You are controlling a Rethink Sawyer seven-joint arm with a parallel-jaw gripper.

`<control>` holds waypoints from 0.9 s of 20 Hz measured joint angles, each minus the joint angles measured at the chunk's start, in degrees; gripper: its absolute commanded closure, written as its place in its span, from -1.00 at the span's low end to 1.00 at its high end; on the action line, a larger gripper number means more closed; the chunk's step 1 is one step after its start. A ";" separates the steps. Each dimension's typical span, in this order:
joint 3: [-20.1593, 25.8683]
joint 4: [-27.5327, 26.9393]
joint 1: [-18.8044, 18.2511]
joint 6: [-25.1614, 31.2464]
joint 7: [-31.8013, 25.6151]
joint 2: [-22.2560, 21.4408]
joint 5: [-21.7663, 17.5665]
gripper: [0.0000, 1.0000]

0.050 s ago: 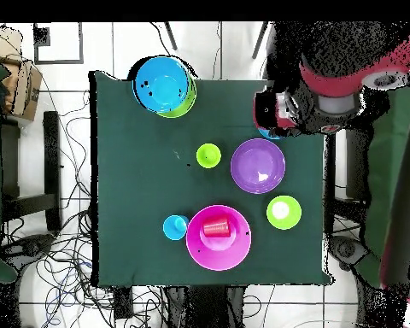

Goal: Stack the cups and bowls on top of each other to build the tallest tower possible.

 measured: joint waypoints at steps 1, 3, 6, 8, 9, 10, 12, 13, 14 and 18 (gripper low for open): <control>-0.06 0.54 -0.19 -0.51 0.00 -0.24 0.33 1.00; -0.17 3.15 -1.28 -3.30 0.00 -1.34 1.46 1.00; -0.32 6.66 -2.88 -7.85 0.00 -2.60 2.43 1.00; -0.53 8.38 -3.60 -10.42 0.00 -3.06 2.67 1.00; -0.64 9.22 -3.94 -11.65 0.00 -3.24 2.71 1.00; -0.78 10.23 -4.34 -13.09 0.00 -3.44 2.75 1.00; -1.17 12.55 -5.18 -16.29 0.00 -3.84 2.87 1.00; -1.32 13.30 -5.43 -17.20 0.00 -3.92 2.92 1.00; -1.50 14.07 -5.68 -18.07 0.00 -3.99 3.06 1.00; -2.55 17.88 -6.69 -22.00 0.00 -4.38 3.61 1.00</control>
